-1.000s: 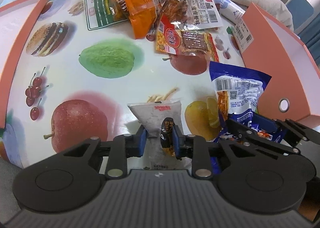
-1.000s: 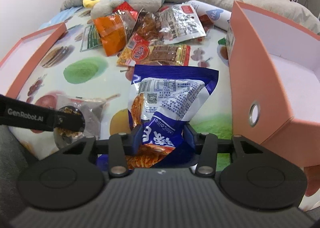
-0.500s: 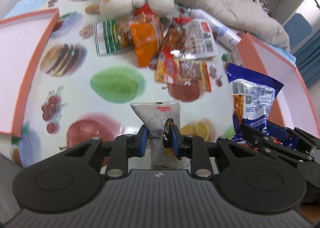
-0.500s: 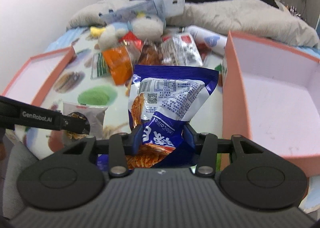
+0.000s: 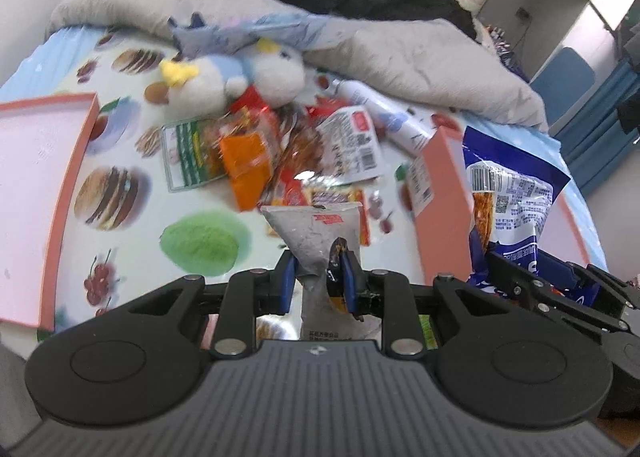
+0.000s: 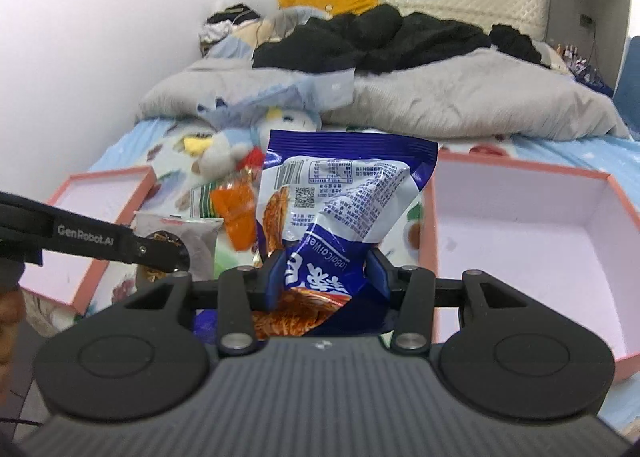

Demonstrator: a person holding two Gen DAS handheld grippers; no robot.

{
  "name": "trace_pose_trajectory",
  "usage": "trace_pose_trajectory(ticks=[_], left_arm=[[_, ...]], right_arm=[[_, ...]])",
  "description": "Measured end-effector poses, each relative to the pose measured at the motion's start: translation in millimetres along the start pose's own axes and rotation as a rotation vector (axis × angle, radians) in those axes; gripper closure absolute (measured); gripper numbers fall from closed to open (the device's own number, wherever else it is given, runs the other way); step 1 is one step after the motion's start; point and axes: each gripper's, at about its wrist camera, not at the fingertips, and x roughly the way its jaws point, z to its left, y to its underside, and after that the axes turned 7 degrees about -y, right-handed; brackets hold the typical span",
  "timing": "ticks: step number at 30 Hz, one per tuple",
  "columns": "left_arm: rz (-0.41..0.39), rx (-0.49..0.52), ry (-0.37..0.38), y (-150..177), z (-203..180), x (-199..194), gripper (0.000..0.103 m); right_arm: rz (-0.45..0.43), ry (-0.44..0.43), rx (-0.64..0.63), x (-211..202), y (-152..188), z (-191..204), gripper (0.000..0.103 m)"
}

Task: Organize snacks
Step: 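Lift the silver packet with the left tool while the right tool carries the blue bag to the box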

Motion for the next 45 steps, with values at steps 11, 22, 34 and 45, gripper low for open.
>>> trace_pose_trajectory(ticks=[11, 22, 34, 45], left_arm=[[-0.071, 0.044, 0.068, -28.0, -45.2, -22.4, 0.075], [-0.11, 0.093, 0.142, -50.9, -107.4, -28.2, 0.075], [-0.02, 0.196, 0.192, -57.6, -194.0, 27.2, 0.079], [0.067, 0.308, 0.205, -56.4, -268.6, 90.3, 0.08]], right_arm=[[-0.071, 0.052, 0.037, -30.3, -14.5, -27.7, 0.056], [-0.157, 0.12, 0.055, -60.9, -34.7, -68.5, 0.056], [-0.116, 0.206, 0.156, -49.6, -21.9, -143.3, 0.056], [0.011, 0.263, 0.265, -9.7, 12.5, -215.7, 0.056]])
